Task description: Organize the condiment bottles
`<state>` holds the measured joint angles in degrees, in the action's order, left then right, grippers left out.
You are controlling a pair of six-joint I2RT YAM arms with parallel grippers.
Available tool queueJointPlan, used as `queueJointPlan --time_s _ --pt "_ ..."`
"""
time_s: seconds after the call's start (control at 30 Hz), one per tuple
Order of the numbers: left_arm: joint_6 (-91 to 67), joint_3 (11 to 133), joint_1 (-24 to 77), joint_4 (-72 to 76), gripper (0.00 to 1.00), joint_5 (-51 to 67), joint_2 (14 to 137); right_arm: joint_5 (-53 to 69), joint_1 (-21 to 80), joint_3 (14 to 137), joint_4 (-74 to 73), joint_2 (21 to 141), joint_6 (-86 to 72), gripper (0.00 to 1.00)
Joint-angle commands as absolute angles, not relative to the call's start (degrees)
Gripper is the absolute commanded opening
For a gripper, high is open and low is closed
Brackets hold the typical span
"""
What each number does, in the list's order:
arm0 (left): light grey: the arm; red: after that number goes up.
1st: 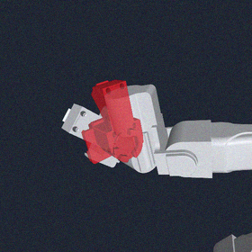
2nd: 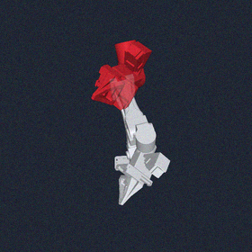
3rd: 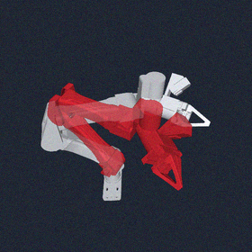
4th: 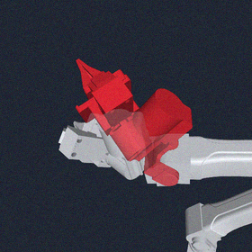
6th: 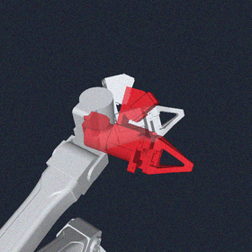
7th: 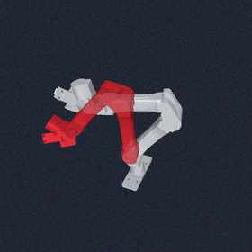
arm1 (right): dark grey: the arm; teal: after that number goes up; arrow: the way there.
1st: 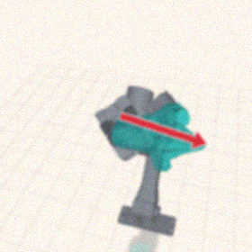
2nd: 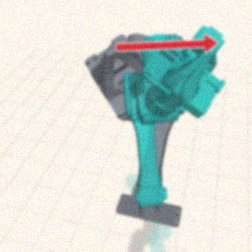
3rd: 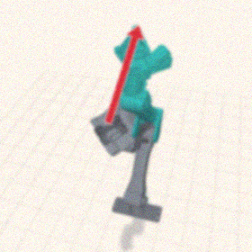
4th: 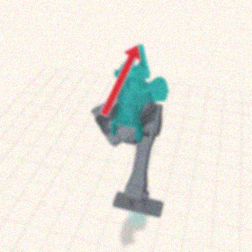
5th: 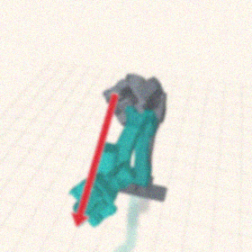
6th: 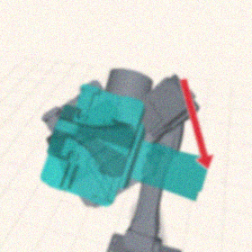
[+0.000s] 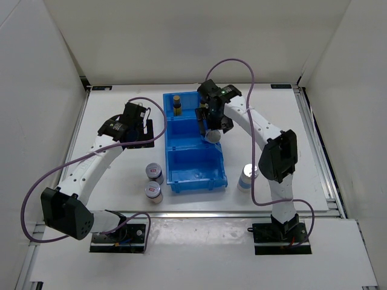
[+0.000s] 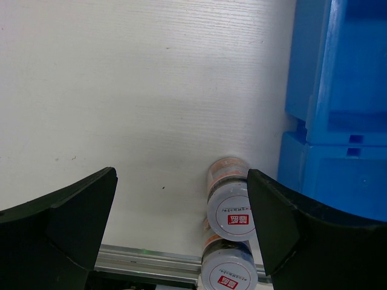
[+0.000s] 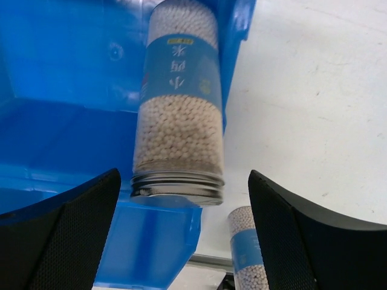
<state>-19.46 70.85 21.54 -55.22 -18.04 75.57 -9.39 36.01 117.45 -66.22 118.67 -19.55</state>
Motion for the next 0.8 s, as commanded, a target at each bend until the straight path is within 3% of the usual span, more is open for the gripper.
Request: queueJointPlan --time_s 0.0,0.27,0.5,0.77 --pt "-19.07 71.81 21.36 -54.49 1.0 -18.9 75.06 -12.29 37.87 116.38 -66.45 117.07 -20.39 0.89" --pt "-19.07 71.81 21.36 -54.49 1.0 -18.37 75.06 -14.15 37.88 115.84 -67.49 117.6 -21.53 0.83" --pt "-19.07 71.81 21.36 -54.49 1.0 -18.37 75.06 -15.37 37.88 115.14 -68.02 118.12 -21.53 0.61" --pt "-19.07 72.33 21.36 -54.49 1.0 -18.37 75.06 -16.08 37.88 120.75 -69.87 118.65 -21.53 0.47"
